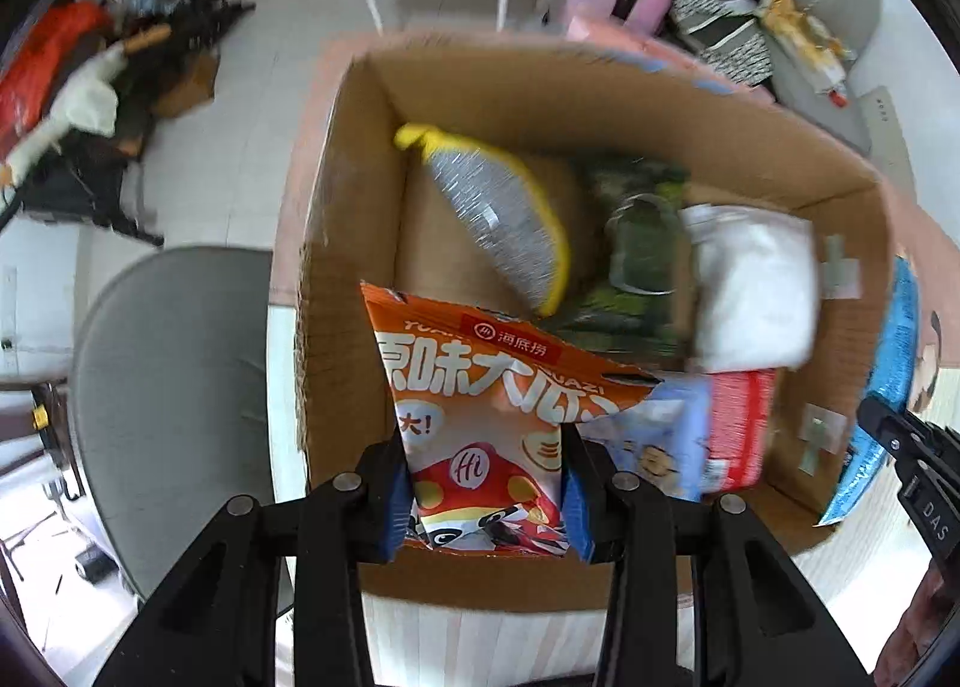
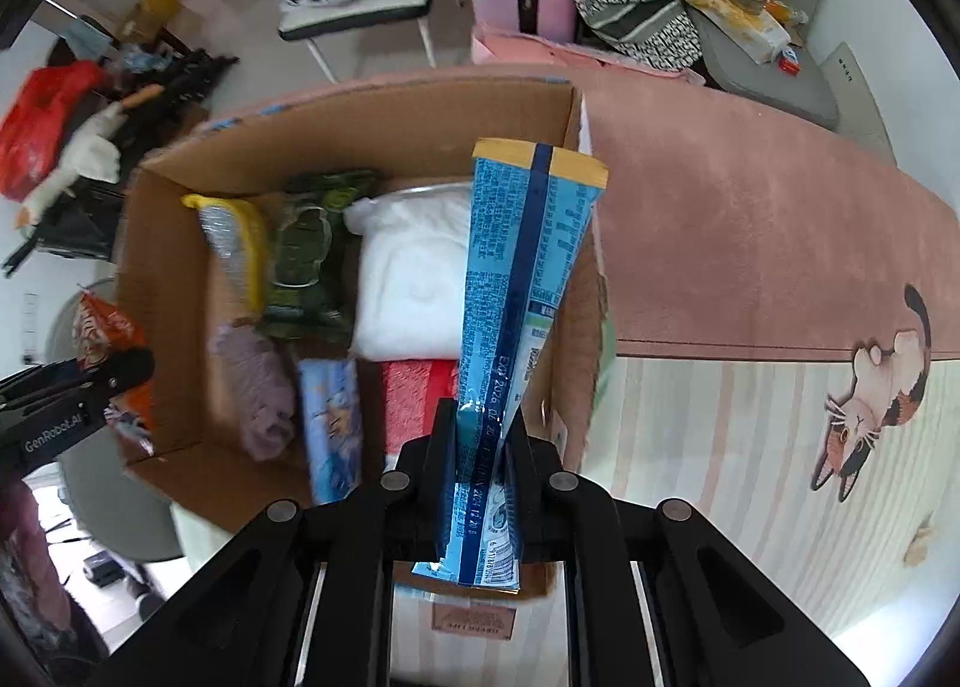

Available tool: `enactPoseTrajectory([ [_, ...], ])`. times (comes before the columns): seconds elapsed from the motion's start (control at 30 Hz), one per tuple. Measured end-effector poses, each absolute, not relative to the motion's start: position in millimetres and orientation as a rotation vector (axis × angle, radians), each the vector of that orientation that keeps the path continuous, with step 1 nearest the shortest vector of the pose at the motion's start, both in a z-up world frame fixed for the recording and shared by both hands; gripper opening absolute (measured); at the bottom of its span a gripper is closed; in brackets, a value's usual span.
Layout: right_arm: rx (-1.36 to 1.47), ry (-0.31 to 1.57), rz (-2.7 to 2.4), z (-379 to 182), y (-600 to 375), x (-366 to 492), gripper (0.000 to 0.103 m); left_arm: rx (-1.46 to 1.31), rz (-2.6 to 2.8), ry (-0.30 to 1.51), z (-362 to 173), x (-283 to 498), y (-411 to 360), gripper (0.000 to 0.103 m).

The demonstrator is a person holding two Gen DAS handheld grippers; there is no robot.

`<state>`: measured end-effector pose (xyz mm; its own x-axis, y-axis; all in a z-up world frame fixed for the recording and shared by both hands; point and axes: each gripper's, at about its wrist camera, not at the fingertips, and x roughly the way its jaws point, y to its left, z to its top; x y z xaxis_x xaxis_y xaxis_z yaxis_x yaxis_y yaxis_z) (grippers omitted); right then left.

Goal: Organize soft objects
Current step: 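Place both held items into the box and open both tools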

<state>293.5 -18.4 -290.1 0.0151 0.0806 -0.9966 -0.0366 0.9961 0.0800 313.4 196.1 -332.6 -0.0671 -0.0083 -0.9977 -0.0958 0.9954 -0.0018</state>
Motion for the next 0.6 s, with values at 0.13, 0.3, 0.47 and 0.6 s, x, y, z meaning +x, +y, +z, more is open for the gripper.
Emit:
enactPoseTrajectory([
  [0.13,0.003,1.588,0.051,-316,-14,301,0.014,-0.104,0.057,1.693,-356,320,203,0.039],
  [0.3,-0.031,1.622,0.009,-338,-12,308,0.018,-0.179,0.034,1.772,-378,324,209,0.042],
  [0.47,-0.040,1.636,-0.003,-342,-13,311,0.063,-0.162,0.035,1.731,-371,325,211,0.070],
  [0.6,-0.029,1.647,0.009,-339,-13,310,0.077,-0.117,0.047,1.692,-355,323,204,0.080],
])
